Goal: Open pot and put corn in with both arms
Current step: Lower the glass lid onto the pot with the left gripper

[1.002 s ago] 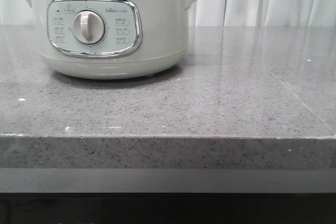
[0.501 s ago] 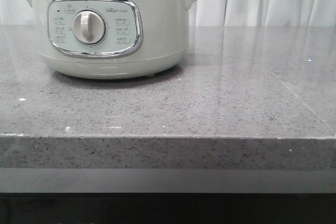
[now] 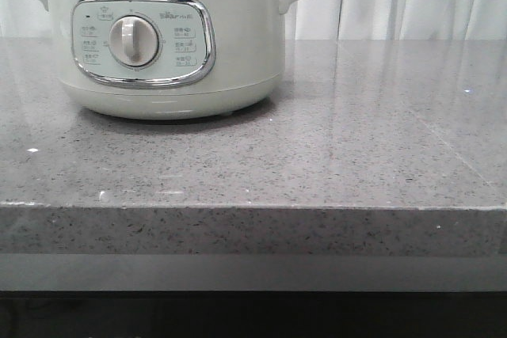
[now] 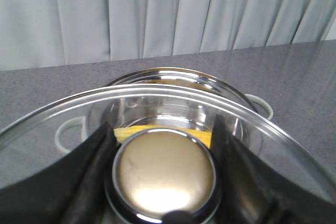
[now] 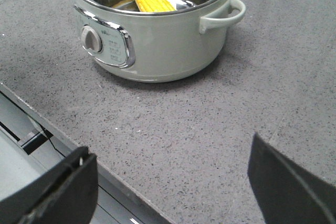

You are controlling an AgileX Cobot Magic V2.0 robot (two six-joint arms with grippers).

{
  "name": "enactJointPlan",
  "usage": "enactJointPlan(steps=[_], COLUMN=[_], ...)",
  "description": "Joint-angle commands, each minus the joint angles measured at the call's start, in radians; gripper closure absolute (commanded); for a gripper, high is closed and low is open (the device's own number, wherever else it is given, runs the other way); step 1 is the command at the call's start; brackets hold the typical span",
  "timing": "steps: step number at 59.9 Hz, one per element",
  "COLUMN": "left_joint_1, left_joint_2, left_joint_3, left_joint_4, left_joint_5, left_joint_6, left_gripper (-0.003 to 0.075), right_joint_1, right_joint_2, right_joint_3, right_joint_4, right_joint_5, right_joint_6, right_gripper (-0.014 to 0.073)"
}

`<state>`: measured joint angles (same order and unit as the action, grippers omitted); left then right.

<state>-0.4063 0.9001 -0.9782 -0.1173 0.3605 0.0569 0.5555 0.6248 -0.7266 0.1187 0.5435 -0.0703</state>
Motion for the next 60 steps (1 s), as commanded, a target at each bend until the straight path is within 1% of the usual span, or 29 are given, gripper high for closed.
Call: enactJointPlan(steps=[1, 11, 34, 45, 60], left_joint_1=[-0.028, -0.053, -0.055, -0.055, -0.055], left_joint_2=[0.072, 0.236, 0.544, 0.635, 0.693], left_joint_3=[-0.103, -0.215, -0.428, -0.487, -0.491], left_joint_4=[-0.017, -0.017, -0.016, -0.016, -0.016], left_joint_5=[-0.167, -0.207, -0.289, -0.303, -0.321], left_joint_6=[-0.009, -0.007, -0.007, -0.007, -0.007], left_gripper=[0.0499, 0.0499, 0.0499, 0.0499, 0.0499], right_joint_1=[-0.002, -0.002, -0.002, -0.002, -0.002], right_joint_2=[-0.003, -0.003, -0.003, -0.003, -0.003], right_joint_3=[-0.025, -0.025, -0.025, -0.025, -0.025], right_joint_4=[-0.003, -0.003, -0.003, -0.003, -0.003], right_joint_5=[-0.069, -0.069, -0.069, -0.069, -0.069], right_joint_6=[-0.007, -0.007, -0.007, -0.007, -0.007], right_gripper=[-0.0008, -0.0008, -0.0008, -0.0008, -0.0008])
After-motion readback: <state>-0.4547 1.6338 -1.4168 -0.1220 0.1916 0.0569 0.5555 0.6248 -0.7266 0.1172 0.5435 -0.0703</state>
